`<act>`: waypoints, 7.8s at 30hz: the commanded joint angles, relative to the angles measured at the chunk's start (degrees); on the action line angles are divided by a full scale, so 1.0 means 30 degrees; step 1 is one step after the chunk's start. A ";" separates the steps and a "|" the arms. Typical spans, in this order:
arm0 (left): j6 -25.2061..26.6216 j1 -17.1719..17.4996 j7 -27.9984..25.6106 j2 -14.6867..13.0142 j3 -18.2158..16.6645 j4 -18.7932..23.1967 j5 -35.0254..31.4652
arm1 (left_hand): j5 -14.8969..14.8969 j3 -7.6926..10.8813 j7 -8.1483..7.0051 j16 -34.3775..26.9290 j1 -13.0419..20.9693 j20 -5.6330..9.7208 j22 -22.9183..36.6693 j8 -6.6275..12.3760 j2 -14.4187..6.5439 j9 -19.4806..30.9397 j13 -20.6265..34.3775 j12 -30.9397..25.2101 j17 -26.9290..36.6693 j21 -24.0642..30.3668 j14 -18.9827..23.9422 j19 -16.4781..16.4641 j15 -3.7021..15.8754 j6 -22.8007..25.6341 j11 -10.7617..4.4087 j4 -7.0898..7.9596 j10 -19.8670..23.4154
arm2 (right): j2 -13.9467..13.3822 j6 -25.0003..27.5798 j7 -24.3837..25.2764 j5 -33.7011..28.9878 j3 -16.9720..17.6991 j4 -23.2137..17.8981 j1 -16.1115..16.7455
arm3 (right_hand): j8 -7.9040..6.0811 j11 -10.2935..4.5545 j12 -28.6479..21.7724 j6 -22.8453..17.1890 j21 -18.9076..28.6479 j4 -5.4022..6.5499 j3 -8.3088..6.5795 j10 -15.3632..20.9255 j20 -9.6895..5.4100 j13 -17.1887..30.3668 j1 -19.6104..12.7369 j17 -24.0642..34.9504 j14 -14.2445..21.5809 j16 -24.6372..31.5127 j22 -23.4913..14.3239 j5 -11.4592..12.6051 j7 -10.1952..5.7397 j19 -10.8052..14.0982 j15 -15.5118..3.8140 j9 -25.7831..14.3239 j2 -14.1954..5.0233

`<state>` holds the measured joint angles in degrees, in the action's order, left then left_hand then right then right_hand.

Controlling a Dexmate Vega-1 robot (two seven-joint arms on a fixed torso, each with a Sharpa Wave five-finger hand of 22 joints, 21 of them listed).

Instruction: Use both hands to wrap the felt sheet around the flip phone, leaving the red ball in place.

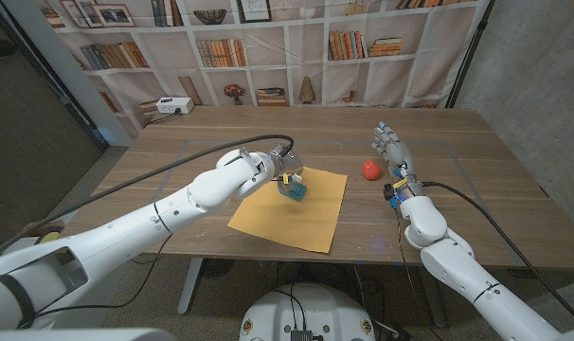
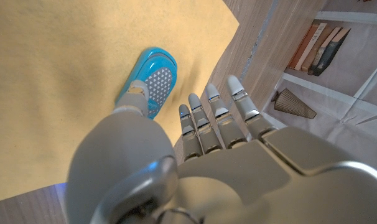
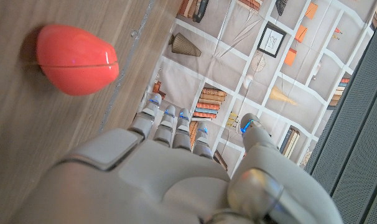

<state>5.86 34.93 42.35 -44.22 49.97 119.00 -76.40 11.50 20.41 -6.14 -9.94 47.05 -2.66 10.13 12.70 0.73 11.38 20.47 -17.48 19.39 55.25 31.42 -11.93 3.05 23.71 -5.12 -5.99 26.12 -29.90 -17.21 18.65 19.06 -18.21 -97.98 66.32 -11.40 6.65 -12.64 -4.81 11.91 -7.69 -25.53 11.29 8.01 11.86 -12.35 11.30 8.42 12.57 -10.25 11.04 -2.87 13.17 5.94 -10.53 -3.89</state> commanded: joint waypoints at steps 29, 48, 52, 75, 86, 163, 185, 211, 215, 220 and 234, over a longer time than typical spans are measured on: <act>-0.2029 0.1972 0.0183 -0.2101 -0.3454 0.2904 1.0171 | 0.0366 -0.0704 0.0367 -0.0429 -0.1993 -0.0820 0.0059 -0.0016 0.0016 0.0128 0.0299 -0.0544 -0.1058 -0.1705 -0.1553 0.2025 0.0572 0.0980 0.0307 0.0446 0.0333 | 0.0097 -0.0351 -0.0075 0.0002 -0.0101 0.0033 0.0281 | 0.0060 -0.0044 0.0046 -0.0237 0.0051 0.0114 0.0087 0.0195 -0.0009 0.0066 0.0232 0.0095 0.0141 -0.0012 -0.0073 0.0063 -0.0034 0.0196 0.0106 -0.0053 -0.0133; -0.2544 0.1220 0.1228 -0.1938 -0.1989 0.3523 0.8312 | 0.0744 -0.1289 0.0536 -0.0353 -0.1917 -0.0899 0.0085 -0.0046 0.1303 0.0139 0.0435 -0.0882 -0.1469 -0.2150 -0.1982 0.1831 0.0543 0.1330 0.0196 -0.0172 0.0244 | 0.0005 -0.0609 0.0094 0.0088 0.0316 -0.0140 0.0867 | 0.0059 -0.0009 0.0056 -0.0273 0.0049 0.0113 0.0098 0.0246 -0.0016 0.0070 0.0263 0.0091 0.0158 -0.0037 -0.0073 0.0059 -0.0019 0.0210 0.0095 -0.0053 -0.0153; -0.2287 0.1451 0.1595 -0.2113 -0.1947 0.4280 0.6293 | 0.1022 -0.1182 0.0111 -0.0303 -0.1201 -0.0687 0.0093 -0.0187 0.1342 0.0154 0.0472 -0.0777 -0.1494 -0.2356 -0.2527 0.1964 0.0675 0.0942 -0.0028 -0.0546 -0.0292 | 0.0073 -0.0663 0.0000 0.0138 0.0276 0.0035 0.0773 | 0.0062 -0.0018 0.0059 -0.0274 0.0048 0.0129 0.0104 0.0253 -0.0027 0.0071 0.0286 0.0098 0.0151 -0.0040 -0.0073 0.0058 -0.0016 0.0211 0.0083 -0.0053 -0.0171; -0.0852 0.3551 0.8205 -0.0217 -0.1058 0.5554 -0.3305 | 0.1474 -0.1436 -0.0134 -0.0823 -0.0591 -0.0325 0.0151 -0.0009 0.1061 0.0273 0.0753 -0.1291 -0.1080 -0.2577 -0.2597 0.1436 0.0846 0.0968 -0.0344 -0.0614 -0.0168 | 0.0428 -0.1245 -0.1070 0.0642 -0.0209 0.1558 -0.0203 | 0.0059 -0.0024 0.0088 -0.0320 0.0037 0.0204 0.0156 0.0253 -0.0012 0.0075 0.0397 0.0132 0.0151 -0.0041 -0.0073 0.0050 -0.0025 0.0199 0.0092 -0.0052 -0.0250; 0.2366 0.6323 0.8973 0.1570 -0.2856 0.5210 -0.7500 | 0.1481 -0.2525 0.0751 -0.0862 -0.2348 -0.1770 0.0200 -0.0349 0.0878 0.0406 0.1141 -0.1389 -0.0717 -0.2785 -0.3348 0.0984 -0.0163 -0.0699 0.0344 0.0513 -0.1680 | 0.0398 -0.1408 -0.1897 0.1106 -0.0422 0.2328 -0.0721 | 0.0056 -0.0062 0.0100 -0.0350 0.0029 0.0210 0.0172 0.0257 -0.0009 0.0077 0.0425 0.0132 0.0163 -0.0048 -0.0073 0.0049 -0.0013 0.0187 0.0078 -0.0052 -0.0260; 0.3758 1.0983 -0.0048 -0.1397 -0.4722 0.2538 -0.8485 | -0.0152 0.0597 -0.0367 -0.2041 0.2558 0.0786 0.0334 0.4502 -0.3784 0.0149 0.0013 -0.3542 -0.0580 -0.2794 0.1712 -0.1302 0.3230 0.9222 -0.1809 -0.0647 0.3931 | 0.0047 -0.0474 -0.2747 0.1430 -0.1107 0.3691 -0.2422 | 0.0044 0.0001 0.0102 -0.0546 0.0048 0.0231 0.0177 0.0456 -0.0064 0.0091 0.0592 0.0100 0.0316 -0.0099 -0.0073 0.0080 0.0024 0.0296 0.0028 -0.0054 -0.0286; 0.7044 1.2472 -1.1815 -0.1486 -0.6166 0.3683 -0.5084 | 0.0021 0.2793 0.0323 -0.2584 0.1913 0.0140 0.0487 0.5500 -0.4093 0.1015 0.0810 -0.3876 0.0780 -0.1898 0.2419 -0.1465 0.3001 0.8808 -0.1726 0.1626 0.4894 | 0.0272 -0.0482 -0.2953 0.1569 -0.1246 0.4173 -0.2922 | 0.0058 -0.0011 0.0097 -0.0556 0.0043 0.0209 0.0134 0.0538 -0.0062 0.0095 0.0588 0.0083 0.0347 -0.0126 -0.0072 0.0097 0.0036 0.0305 0.0056 -0.0055 -0.0311; 0.4118 0.6913 -0.8922 0.0444 -0.3934 0.0955 -0.4316 | -0.0278 0.3266 0.0251 -0.2589 0.2277 0.0593 0.0492 0.6795 -0.2840 0.1117 0.1559 -0.4344 0.1452 -0.0856 0.3291 -0.2039 0.3210 0.9558 -0.2060 0.0744 0.5586 | -0.0389 -0.0466 -0.3368 0.1652 -0.1051 0.3677 -0.2490 | -0.0006 -0.0001 0.0143 -0.0802 0.0030 0.0035 0.0049 0.0505 -0.0016 0.0099 0.0398 0.0027 0.0375 -0.0176 -0.0070 0.0117 0.0100 0.0305 0.0095 -0.0055 -0.0287; 0.4153 0.6340 -1.0470 0.0687 -0.3470 -0.0005 -0.3840 | -0.0283 0.3269 0.0216 -0.2554 0.2227 0.0597 0.0490 0.6833 -0.2880 0.1077 0.1615 -0.4367 0.1456 -0.0765 0.3377 -0.2099 0.3173 0.9519 -0.2049 0.0732 0.5634 | -0.0505 -0.0487 -0.3372 0.1683 -0.0962 0.3653 -0.2342 | -0.0002 0.0015 0.0149 -0.0810 0.0030 0.0002 0.0052 0.0499 -0.0014 0.0099 0.0372 0.0019 0.0373 -0.0185 -0.0070 0.0114 0.0106 0.0309 0.0079 -0.0055 -0.0254; 0.4514 0.5638 -1.1904 0.1193 -0.2858 -0.1108 -0.3448 | -0.0295 0.3258 0.0202 -0.2565 0.2206 0.0644 0.0488 0.6921 -0.2930 0.1011 0.1701 -0.4389 0.1509 -0.0626 0.3583 -0.2164 0.3174 0.9533 -0.2075 0.0652 0.5684 | -0.0521 -0.0403 -0.3298 0.1760 -0.0873 0.3625 -0.2287 | -0.0005 0.0029 0.0142 -0.0836 0.0027 -0.0003 0.0076 0.0525 0.0004 0.0100 0.0381 0.0024 0.0381 -0.0181 -0.0070 0.0104 0.0095 0.0304 0.0092 -0.0055 -0.0230; 0.4438 0.3837 -1.1659 0.1188 -0.1382 -0.1589 -0.3065 | 0.0330 0.4002 0.0254 -0.2036 0.1775 -0.0035 0.0501 0.7143 -0.3951 0.1564 0.2215 -0.3929 0.1863 -0.0199 0.2942 -0.1381 0.3198 0.7836 -0.1958 0.1646 0.4875 | -0.1484 0.0905 -0.2253 -0.0287 -0.1091 0.2308 -0.2484 | -0.0200 0.0069 0.0050 -0.1491 0.0028 0.0015 0.0144 0.0818 -0.0046 0.0104 0.0438 0.0057 0.0402 -0.0168 -0.0070 0.0082 0.0302 0.0333 -0.0167 -0.0058 -0.0214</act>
<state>19.67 50.49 6.44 -40.36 42.54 115.23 -86.06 11.90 31.67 -5.10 -16.10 51.80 -2.77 11.46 33.48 -9.62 15.54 26.75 -29.41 24.67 54.25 40.12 -15.94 3.78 47.01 -10.94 -1.86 40.53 -31.37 -18.69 8.55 24.13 -20.93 -86.79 59.01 -11.40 6.76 -12.20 -7.65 11.90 -7.37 -25.21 12.42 8.08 11.85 -10.71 11.34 9.21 12.19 -10.25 11.03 -2.35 13.73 6.11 -10.53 -4.63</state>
